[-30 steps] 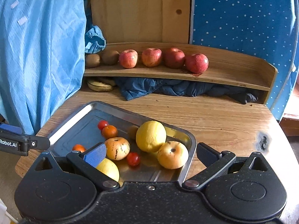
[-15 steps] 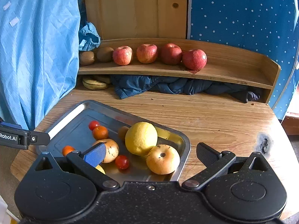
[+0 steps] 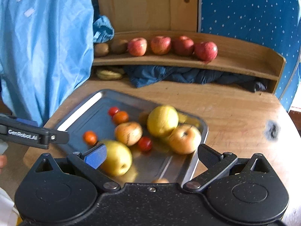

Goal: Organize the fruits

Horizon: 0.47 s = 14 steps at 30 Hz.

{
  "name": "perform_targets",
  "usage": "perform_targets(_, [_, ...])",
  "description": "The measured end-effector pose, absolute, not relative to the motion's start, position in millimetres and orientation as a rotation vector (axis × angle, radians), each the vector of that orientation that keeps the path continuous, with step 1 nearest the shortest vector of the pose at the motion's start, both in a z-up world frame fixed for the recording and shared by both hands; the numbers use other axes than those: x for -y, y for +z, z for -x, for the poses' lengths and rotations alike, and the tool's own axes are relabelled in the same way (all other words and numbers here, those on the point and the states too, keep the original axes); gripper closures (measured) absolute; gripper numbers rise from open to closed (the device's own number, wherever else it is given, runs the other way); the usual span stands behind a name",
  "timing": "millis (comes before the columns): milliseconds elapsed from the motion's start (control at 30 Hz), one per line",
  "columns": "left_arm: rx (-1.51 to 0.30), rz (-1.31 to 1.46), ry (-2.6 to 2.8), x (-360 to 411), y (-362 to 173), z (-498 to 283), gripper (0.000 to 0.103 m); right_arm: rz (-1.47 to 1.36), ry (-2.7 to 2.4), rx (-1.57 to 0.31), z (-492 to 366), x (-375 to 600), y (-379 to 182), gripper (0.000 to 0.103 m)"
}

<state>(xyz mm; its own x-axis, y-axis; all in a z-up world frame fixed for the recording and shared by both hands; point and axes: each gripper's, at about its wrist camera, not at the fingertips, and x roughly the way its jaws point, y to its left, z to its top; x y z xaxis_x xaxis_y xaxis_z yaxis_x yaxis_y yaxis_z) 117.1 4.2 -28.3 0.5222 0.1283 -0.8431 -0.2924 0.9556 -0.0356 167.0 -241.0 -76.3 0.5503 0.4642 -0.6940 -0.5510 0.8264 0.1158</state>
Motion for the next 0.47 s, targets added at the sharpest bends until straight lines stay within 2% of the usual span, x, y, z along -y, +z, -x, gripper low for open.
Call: perform_targets(467, [-1.05,0.154,0.132,-12,-37,-74,0.0,0.093,0.576,-0.853,-112,216,-82,0.001])
